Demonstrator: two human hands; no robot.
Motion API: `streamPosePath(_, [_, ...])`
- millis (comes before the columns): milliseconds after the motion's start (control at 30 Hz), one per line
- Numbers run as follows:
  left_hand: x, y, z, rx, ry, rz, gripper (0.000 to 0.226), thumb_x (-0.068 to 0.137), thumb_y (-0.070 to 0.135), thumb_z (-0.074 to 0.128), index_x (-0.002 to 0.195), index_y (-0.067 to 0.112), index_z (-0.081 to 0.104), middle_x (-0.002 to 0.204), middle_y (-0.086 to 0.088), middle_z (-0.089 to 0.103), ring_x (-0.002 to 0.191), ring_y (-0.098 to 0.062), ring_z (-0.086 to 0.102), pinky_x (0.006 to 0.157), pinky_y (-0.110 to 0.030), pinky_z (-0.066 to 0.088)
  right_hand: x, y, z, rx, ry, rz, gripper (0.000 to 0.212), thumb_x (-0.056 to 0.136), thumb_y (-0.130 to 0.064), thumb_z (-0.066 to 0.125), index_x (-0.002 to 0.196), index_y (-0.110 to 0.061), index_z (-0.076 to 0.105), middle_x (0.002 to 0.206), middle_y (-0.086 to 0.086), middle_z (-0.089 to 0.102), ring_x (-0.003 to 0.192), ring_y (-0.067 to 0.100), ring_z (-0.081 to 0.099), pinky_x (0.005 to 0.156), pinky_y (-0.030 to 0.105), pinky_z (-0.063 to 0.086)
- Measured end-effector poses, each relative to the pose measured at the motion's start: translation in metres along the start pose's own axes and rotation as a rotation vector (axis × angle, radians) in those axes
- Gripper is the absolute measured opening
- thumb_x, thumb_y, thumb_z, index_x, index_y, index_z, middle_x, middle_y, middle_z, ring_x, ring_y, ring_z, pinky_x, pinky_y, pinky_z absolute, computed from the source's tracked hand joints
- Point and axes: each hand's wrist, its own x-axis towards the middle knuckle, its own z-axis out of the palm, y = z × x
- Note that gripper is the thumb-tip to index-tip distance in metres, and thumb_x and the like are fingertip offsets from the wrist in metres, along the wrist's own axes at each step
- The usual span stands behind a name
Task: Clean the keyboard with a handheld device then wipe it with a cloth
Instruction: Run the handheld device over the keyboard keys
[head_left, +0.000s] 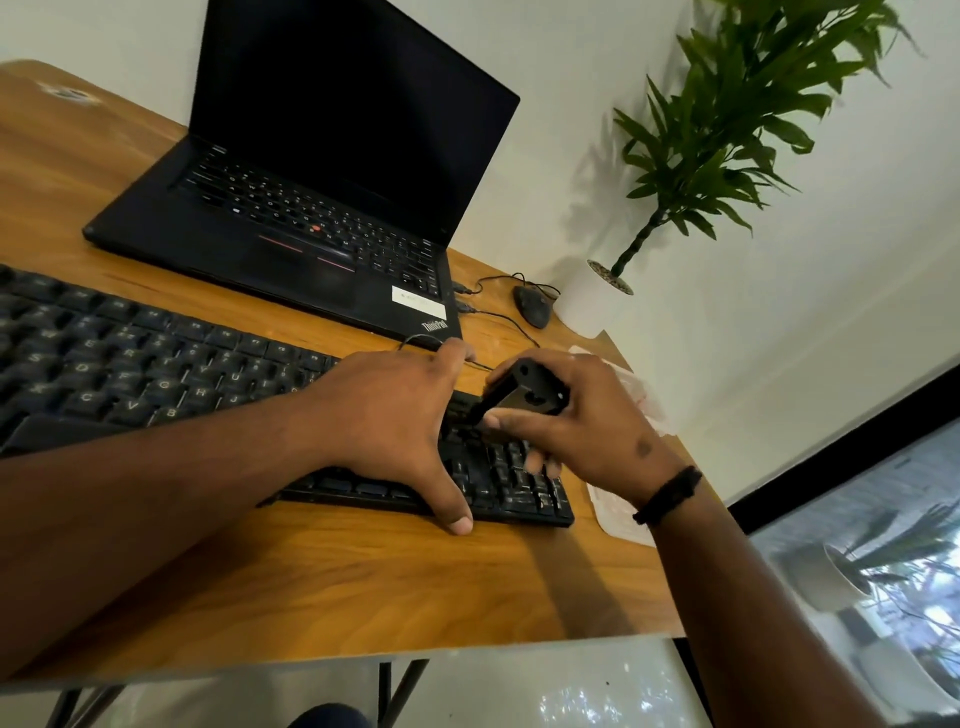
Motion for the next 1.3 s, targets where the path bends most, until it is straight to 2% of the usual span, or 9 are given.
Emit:
streamPosePath(167, [-0.001, 0.0, -0.001, -0.006, -0.005, -0.003, 0.154, 0.036, 0.091, 0.075, 0.154, 0.026, 0.001, 0.127, 0.007, 0.062, 0.108, -0.013, 0.061, 0.086, -0.04, 0.057, -0.003, 0.017, -0.02, -0.065, 0.094, 0.123, 0.028, 0.082, -0.022, 0.077, 0.105, -0.014, 0.063, 0.092, 0.01, 0.071, 0.056, 0.024, 0.071, 0.053, 0.04, 0.059])
streamPosePath(367, [0.001, 0.0, 0.0, 0.002, 0.008, -0.002, 0.149, 0.039, 0.09, 0.076, 0.152, 0.027, 0.003, 0.132, 0.008, 0.059, 0.111, -0.015, 0.059, 0.086, -0.038, 0.055, 0.003, -0.007, 0.013, -0.06, 0.041, -0.064, 0.026, 0.084, -0.023, 0.076, 0.106, -0.015, 0.064, 0.087, 0.005, 0.069, 0.056, 0.021, 0.069, 0.049, 0.033, 0.057])
streamPosePath(467, [0.001, -0.001, 0.0, -0.002, 0.001, 0.004, 0.15, 0.038, 0.091, 0.075, 0.153, 0.028, 0.001, 0.129, 0.008, 0.06, 0.11, -0.014, 0.06, 0.086, -0.039, 0.056, 0.001, 0.003, 0.005, -0.146, 0.083, -0.026, 0.028, 0.084, -0.03, 0.075, 0.106, -0.017, 0.063, 0.089, 0.002, 0.069, 0.061, 0.019, 0.069, 0.052, 0.03, 0.056])
streamPosePath(567, [0.001, 0.0, -0.001, -0.004, -0.005, -0.001, 0.152, 0.037, 0.091, 0.076, 0.153, 0.028, 0.001, 0.126, 0.008, 0.062, 0.108, -0.014, 0.061, 0.085, -0.04, 0.057, -0.006, 0.024, -0.016, -0.217, 0.163, 0.078, 0.028, 0.082, -0.037, 0.075, 0.102, -0.022, 0.065, 0.091, 0.0, 0.07, 0.07, 0.022, 0.068, 0.059, 0.034, 0.057])
streamPosePath(667, [0.001, -0.001, 0.0, -0.006, -0.003, -0.006, 0.151, 0.037, 0.09, 0.076, 0.153, 0.028, 0.001, 0.126, 0.008, 0.062, 0.108, -0.014, 0.061, 0.086, -0.041, 0.057, -0.007, 0.021, -0.015, -0.222, 0.154, 0.064, 0.026, 0.081, -0.037, 0.076, 0.101, -0.022, 0.066, 0.09, 0.0, 0.069, 0.071, 0.022, 0.068, 0.06, 0.039, 0.059])
streamPosePath(833, [0.0, 0.0, 0.0, -0.014, 0.004, 0.003, 0.151, 0.036, 0.092, 0.075, 0.152, 0.029, 0.001, 0.13, 0.007, 0.059, 0.11, -0.015, 0.061, 0.087, -0.04, 0.056, -0.003, -0.005, 0.008, 0.027, 0.014, -0.051, 0.026, 0.085, -0.021, 0.075, 0.108, -0.012, 0.064, 0.088, 0.008, 0.071, 0.057, 0.024, 0.07, 0.046, 0.027, 0.054])
streamPosePath(1100, [0.0, 0.0, -0.001, -0.004, 0.0, -0.008, 0.152, 0.037, 0.089, 0.077, 0.153, 0.027, 0.003, 0.125, 0.007, 0.062, 0.106, -0.014, 0.062, 0.085, -0.041, 0.057, -0.019, 0.025, -0.018, -0.072, 0.154, 0.089, 0.027, 0.084, -0.029, 0.075, 0.105, -0.017, 0.065, 0.093, 0.008, 0.071, 0.057, 0.016, 0.068, 0.046, 0.023, 0.051])
streamPosePath(1200, [0.0, 0.0, 0.0, 0.0, 0.005, -0.005, 0.151, 0.038, 0.089, 0.077, 0.154, 0.026, 0.003, 0.127, 0.007, 0.061, 0.108, -0.014, 0.061, 0.086, -0.04, 0.056, -0.015, 0.007, 0.001, -0.147, 0.097, -0.014, 0.026, 0.084, -0.035, 0.074, 0.104, -0.021, 0.066, 0.092, -0.002, 0.069, 0.067, 0.015, 0.066, 0.051, 0.021, 0.05])
streamPosePath(1300, [-0.001, 0.0, -0.001, -0.006, 0.009, -0.003, 0.151, 0.038, 0.09, 0.076, 0.154, 0.027, 0.003, 0.132, 0.007, 0.059, 0.111, -0.015, 0.06, 0.087, -0.04, 0.056, -0.011, -0.007, 0.013, -0.11, 0.025, -0.112, 0.027, 0.084, -0.032, 0.075, 0.105, -0.017, 0.066, 0.087, 0.003, 0.07, 0.064, 0.014, 0.066, 0.053, 0.032, 0.055])
